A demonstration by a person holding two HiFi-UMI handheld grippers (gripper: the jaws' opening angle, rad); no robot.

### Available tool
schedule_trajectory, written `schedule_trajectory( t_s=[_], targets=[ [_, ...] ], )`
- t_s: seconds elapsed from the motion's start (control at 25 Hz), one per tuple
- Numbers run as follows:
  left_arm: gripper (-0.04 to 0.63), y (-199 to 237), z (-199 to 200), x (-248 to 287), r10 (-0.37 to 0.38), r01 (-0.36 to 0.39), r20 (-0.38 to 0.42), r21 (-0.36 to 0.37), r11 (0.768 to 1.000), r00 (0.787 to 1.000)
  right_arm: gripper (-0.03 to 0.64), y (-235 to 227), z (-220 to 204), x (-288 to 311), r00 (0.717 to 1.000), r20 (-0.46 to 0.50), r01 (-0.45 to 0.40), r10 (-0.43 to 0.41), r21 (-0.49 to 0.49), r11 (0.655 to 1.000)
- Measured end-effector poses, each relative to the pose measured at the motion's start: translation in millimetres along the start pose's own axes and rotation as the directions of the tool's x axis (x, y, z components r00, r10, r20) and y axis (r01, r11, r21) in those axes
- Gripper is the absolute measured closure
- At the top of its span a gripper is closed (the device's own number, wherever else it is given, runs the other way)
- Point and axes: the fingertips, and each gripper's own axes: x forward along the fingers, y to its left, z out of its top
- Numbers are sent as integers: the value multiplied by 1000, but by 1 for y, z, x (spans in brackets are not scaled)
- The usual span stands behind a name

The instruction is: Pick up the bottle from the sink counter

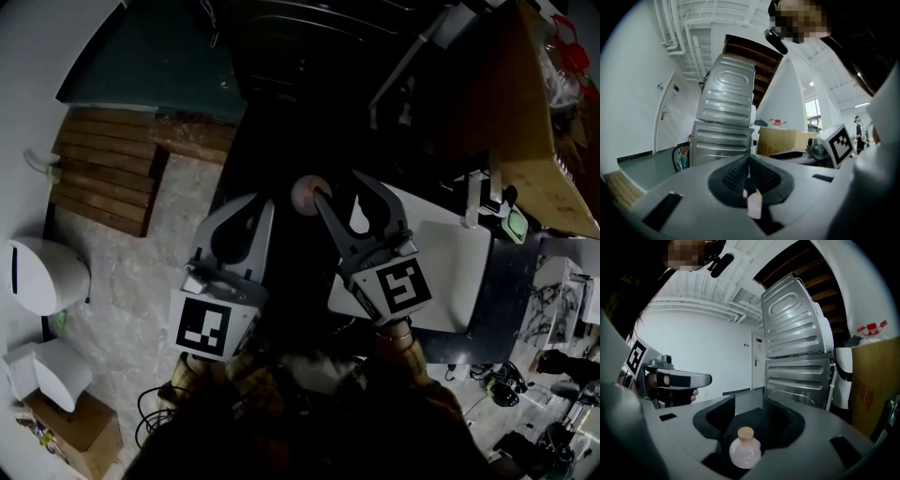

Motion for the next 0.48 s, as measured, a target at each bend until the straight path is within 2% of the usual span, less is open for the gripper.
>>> schedule_trajectory(
  t_s=[0.24, 0.48],
  targets=[
    [574, 1, -19, 11, -7, 7, -25, -13, 1000, 1000, 436, -7, -24, 17, 1000, -24, -12, 13, 22, 1000],
    [574, 6, -30, 18, 19, -21, -35, -39, 999, 999, 431, -11, -48, 34, 998, -59, -29, 30, 31, 999]
  ],
)
